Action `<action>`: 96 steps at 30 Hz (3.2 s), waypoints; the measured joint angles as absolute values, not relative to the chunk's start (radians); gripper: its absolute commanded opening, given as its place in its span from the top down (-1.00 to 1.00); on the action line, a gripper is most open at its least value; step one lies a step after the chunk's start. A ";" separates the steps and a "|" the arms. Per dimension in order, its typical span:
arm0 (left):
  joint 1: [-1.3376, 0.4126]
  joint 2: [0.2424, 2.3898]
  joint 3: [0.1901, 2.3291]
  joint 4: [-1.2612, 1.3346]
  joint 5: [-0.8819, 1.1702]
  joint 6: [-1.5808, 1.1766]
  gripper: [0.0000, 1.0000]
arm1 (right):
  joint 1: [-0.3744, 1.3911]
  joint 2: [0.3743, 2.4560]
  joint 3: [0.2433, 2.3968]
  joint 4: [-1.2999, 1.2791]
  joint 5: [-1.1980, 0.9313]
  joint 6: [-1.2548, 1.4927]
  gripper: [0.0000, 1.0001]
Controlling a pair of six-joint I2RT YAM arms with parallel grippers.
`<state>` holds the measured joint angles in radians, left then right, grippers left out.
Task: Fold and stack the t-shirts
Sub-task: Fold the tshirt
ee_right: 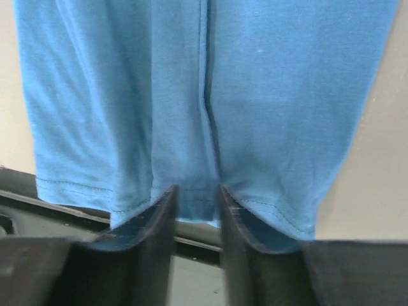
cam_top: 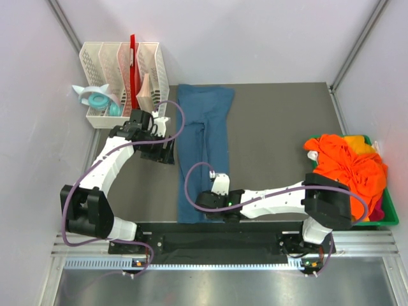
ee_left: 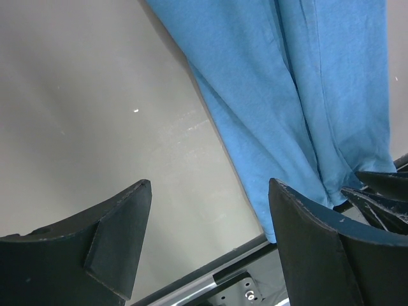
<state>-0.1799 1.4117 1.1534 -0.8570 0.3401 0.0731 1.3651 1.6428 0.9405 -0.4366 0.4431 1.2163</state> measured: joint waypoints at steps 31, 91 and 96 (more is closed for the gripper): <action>-0.179 1.409 1.145 -0.853 0.340 0.072 -0.59 | 1.383 1.848 1.253 -0.457 0.434 0.980 -0.25; -0.179 1.398 1.135 -0.835 0.316 0.054 -0.58 | 0.996 2.040 1.403 -0.186 0.121 0.686 1.00; -0.179 1.396 1.131 -0.832 0.316 0.054 -0.59 | 0.991 1.996 1.353 -0.162 0.140 0.667 0.72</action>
<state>-0.1795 1.3956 1.1305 -0.8322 0.3161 0.0540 0.9905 1.9957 1.3525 -0.1619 0.1402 0.6666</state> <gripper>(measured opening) 0.792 0.040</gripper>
